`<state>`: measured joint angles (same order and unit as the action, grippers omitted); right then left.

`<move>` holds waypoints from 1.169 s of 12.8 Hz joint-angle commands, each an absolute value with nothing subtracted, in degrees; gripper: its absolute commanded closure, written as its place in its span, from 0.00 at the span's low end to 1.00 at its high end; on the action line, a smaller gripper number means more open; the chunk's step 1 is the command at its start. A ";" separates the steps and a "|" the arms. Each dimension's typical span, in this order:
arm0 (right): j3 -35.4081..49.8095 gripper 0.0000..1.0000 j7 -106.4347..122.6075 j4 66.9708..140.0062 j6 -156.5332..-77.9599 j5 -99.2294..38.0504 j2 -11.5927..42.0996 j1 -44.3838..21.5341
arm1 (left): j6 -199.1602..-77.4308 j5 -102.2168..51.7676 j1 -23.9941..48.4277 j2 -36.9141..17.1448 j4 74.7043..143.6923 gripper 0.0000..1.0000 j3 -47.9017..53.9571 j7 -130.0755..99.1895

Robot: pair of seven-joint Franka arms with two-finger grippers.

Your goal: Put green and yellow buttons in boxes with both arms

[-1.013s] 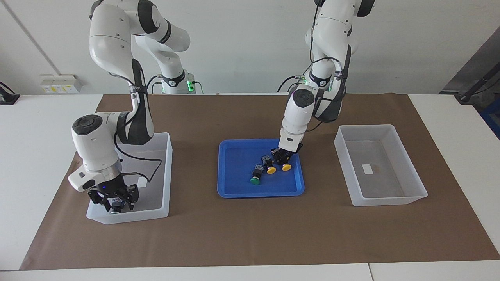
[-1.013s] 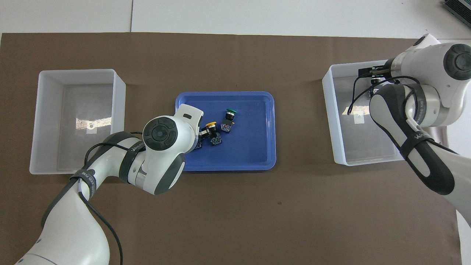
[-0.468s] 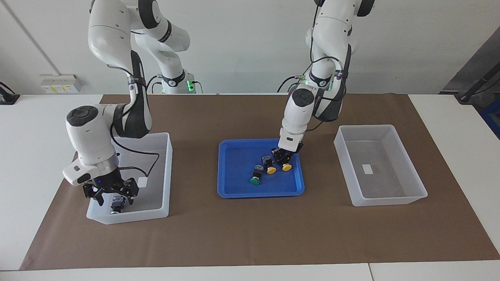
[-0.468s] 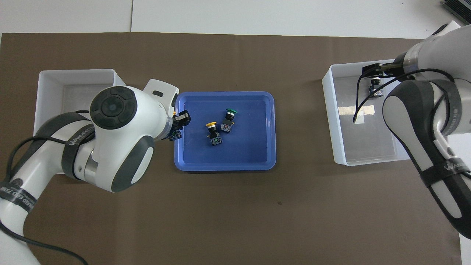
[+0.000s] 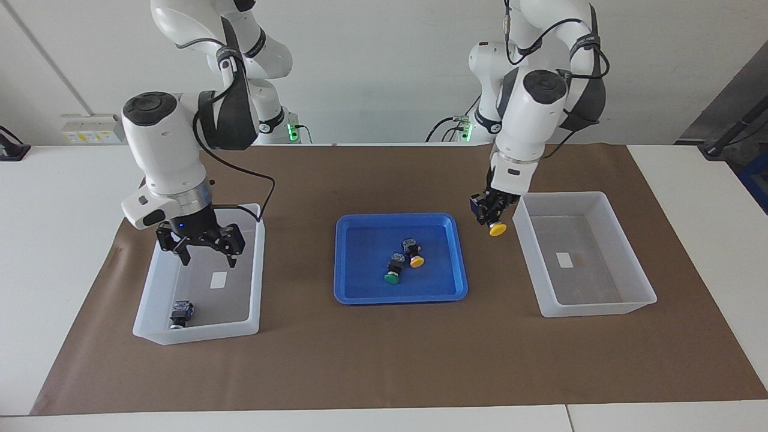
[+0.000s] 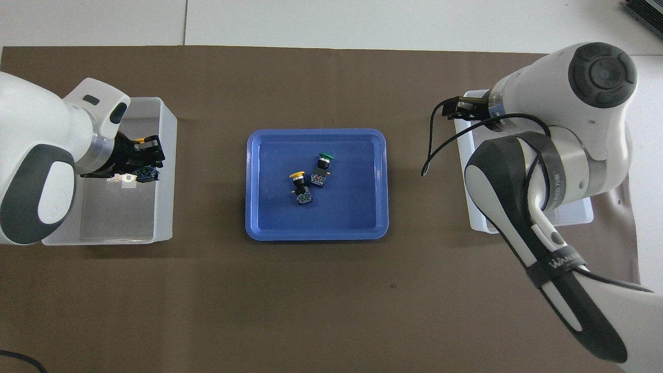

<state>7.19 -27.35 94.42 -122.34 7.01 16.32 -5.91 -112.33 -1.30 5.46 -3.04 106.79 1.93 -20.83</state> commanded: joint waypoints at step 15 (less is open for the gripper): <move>7.38 0.00 -58.80 73.65 -122.78 10.99 39.90 -26.81 | -146.42 -2.29 -6.24 -8.61 129.46 0.41 2.46 3.43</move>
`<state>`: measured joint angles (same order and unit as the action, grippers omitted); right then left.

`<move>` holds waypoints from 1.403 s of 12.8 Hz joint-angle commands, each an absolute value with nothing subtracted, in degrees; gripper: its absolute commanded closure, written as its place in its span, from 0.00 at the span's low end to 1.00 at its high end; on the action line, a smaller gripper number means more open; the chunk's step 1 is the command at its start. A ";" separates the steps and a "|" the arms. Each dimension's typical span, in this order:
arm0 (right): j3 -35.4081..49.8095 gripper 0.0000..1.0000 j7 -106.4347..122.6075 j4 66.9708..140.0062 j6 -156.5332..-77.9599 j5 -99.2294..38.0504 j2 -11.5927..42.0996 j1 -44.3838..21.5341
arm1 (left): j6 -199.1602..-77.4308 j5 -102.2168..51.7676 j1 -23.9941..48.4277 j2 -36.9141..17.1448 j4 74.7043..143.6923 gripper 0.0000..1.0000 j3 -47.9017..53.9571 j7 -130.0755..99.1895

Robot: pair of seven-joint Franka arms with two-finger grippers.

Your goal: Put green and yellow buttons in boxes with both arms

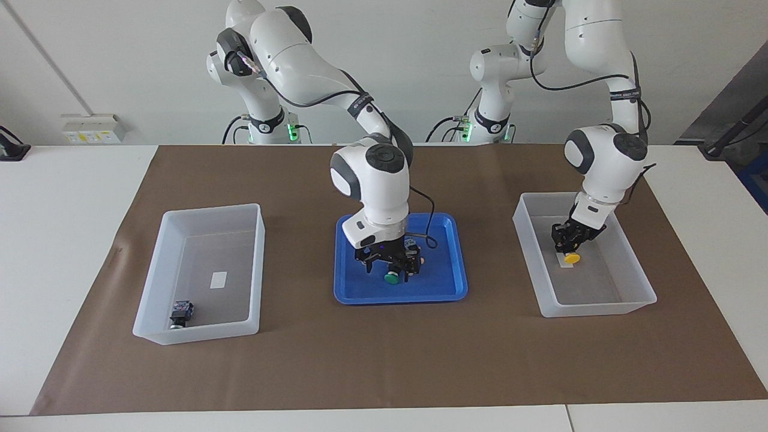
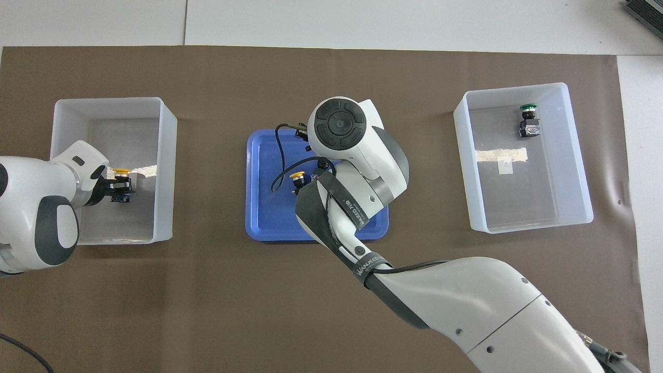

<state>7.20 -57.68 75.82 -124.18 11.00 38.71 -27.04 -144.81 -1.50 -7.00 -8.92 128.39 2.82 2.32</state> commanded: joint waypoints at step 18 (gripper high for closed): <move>7.91 1.00 -52.68 85.24 -120.07 11.43 29.56 -21.99 | -120.56 -2.20 8.94 0.35 112.92 0.00 5.10 -23.88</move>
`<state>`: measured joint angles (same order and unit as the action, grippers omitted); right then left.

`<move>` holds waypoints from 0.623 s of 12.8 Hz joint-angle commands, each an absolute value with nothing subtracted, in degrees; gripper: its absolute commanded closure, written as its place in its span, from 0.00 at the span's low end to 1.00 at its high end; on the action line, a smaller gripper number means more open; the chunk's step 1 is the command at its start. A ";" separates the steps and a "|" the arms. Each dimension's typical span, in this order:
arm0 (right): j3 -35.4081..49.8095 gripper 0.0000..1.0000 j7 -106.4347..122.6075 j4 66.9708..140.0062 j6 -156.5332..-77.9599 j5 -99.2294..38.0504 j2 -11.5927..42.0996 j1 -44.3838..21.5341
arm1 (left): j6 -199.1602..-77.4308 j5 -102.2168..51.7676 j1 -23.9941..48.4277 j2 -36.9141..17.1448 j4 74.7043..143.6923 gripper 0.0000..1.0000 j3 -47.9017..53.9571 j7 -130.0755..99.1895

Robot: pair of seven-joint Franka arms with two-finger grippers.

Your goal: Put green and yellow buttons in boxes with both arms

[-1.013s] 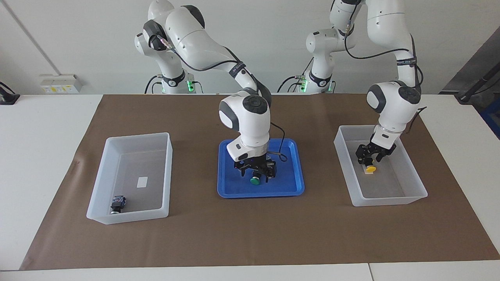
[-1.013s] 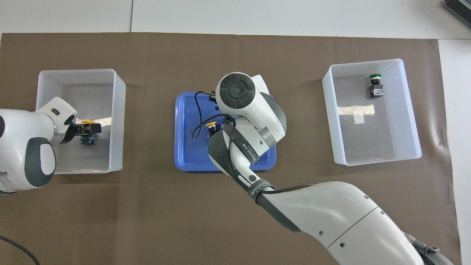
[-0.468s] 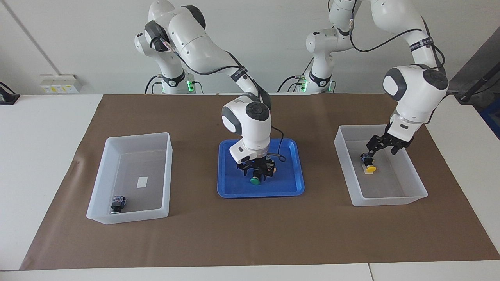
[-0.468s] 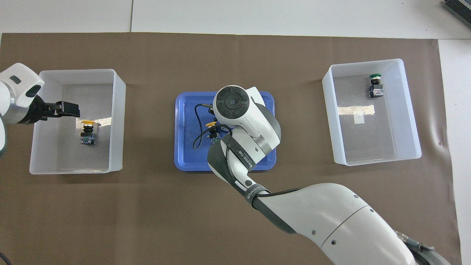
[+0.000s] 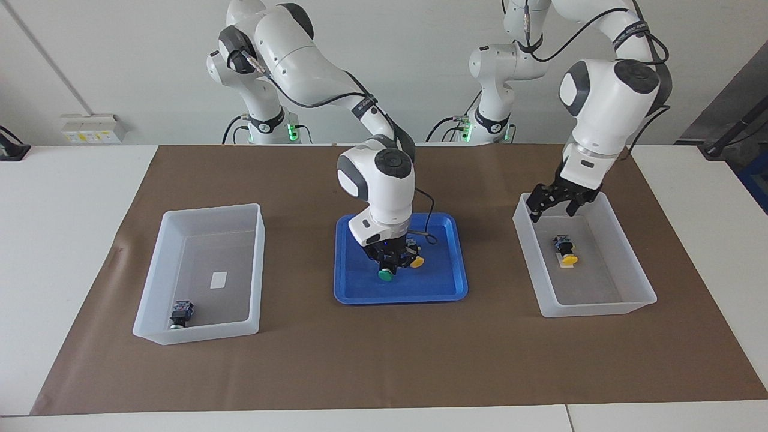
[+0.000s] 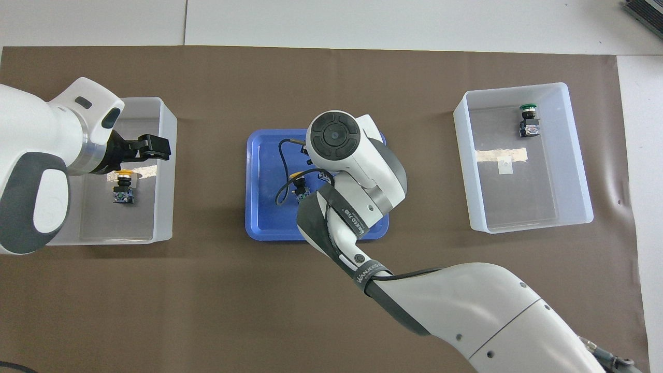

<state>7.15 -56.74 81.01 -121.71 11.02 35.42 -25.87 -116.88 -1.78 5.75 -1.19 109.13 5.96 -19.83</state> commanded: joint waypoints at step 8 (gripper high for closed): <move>7.91 1.00 -22.01 98.44 -119.44 10.81 15.21 -3.88 | -138.24 -1.06 25.64 -7.18 118.40 0.00 4.75 -44.62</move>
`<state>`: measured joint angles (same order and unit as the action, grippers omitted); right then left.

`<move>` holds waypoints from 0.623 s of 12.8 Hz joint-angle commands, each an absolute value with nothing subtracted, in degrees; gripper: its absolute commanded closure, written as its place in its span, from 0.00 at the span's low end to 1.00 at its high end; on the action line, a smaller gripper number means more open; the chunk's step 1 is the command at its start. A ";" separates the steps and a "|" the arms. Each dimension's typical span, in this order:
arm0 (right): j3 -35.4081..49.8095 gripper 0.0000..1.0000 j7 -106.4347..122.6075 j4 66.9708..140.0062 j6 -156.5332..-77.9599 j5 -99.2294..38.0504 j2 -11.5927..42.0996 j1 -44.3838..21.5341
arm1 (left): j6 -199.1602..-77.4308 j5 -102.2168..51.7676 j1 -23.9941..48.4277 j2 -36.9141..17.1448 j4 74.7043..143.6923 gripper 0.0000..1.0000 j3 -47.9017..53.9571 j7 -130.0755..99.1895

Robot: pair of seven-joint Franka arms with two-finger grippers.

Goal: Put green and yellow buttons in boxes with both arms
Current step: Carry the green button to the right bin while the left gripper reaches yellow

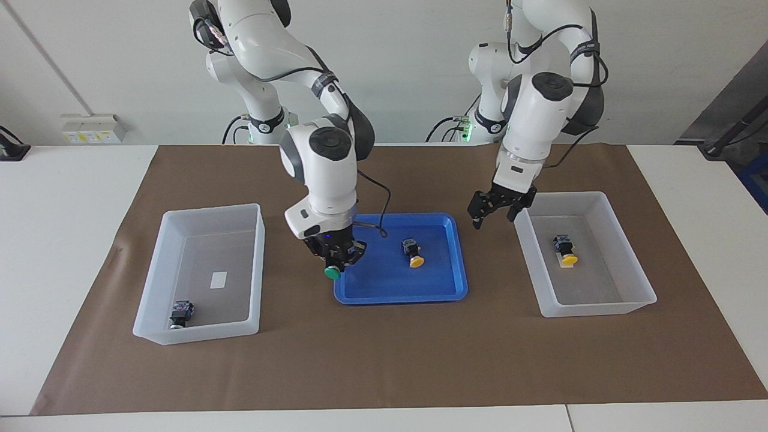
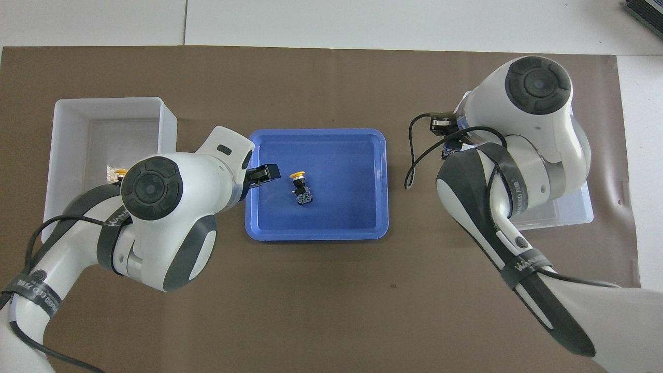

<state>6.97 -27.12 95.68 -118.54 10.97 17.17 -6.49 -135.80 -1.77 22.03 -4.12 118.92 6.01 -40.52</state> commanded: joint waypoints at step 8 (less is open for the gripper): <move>7.82 1.00 -5.19 96.95 -130.50 8.08 22.14 7.02 | -141.15 11.07 31.72 -20.30 110.74 0.00 4.75 -60.64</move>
<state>6.97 -6.68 97.68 -127.31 9.03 19.42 5.23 -140.97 9.59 29.90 -19.46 111.81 5.90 -58.89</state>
